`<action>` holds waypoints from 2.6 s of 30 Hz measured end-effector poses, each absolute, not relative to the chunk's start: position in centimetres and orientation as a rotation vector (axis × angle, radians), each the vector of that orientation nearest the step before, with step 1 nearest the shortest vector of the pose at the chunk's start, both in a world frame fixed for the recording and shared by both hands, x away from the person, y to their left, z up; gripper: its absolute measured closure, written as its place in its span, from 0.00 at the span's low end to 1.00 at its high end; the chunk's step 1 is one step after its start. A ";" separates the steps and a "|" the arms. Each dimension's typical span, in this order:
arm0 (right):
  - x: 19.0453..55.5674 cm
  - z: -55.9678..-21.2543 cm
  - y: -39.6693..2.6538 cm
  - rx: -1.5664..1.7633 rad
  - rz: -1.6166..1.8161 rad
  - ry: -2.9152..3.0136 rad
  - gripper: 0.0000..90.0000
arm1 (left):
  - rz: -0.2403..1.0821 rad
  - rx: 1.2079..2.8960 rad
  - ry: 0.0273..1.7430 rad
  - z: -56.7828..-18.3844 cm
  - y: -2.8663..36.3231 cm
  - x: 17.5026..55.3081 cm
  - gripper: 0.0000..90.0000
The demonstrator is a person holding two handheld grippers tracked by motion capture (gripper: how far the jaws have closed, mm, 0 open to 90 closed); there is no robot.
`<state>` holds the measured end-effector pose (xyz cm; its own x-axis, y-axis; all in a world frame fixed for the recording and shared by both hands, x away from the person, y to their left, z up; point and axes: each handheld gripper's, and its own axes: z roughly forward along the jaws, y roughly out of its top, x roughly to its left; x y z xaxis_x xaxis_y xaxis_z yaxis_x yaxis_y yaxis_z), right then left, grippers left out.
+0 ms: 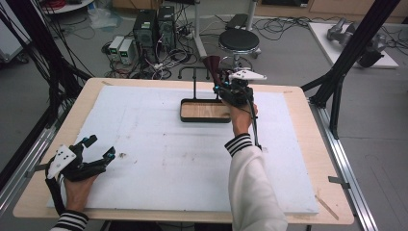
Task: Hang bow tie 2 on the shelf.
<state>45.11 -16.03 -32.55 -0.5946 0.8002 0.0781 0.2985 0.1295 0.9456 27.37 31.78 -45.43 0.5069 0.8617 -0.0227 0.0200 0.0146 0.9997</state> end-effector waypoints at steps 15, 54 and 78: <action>46.2 -34.2 -16.1 1.157 1.448 1.999 0.88 | 0.790 1.411 0.829 -45.4 31.8 27.4 0.17; 47.7 -36.8 -16.3 1.311 1.313 2.123 0.77 | 0.791 1.413 0.827 -45.4 31.7 27.4 0.17; 41.1 -34.0 -18.7 1.196 1.354 2.042 0.11 | 0.790 1.410 0.824 -45.4 31.7 27.4 0.17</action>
<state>41.13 -18.68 -34.02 -0.5466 0.8295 0.1148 0.4289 0.1596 0.8891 27.35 31.74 -45.44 0.5083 0.8609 -0.0207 0.0156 0.0149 0.9998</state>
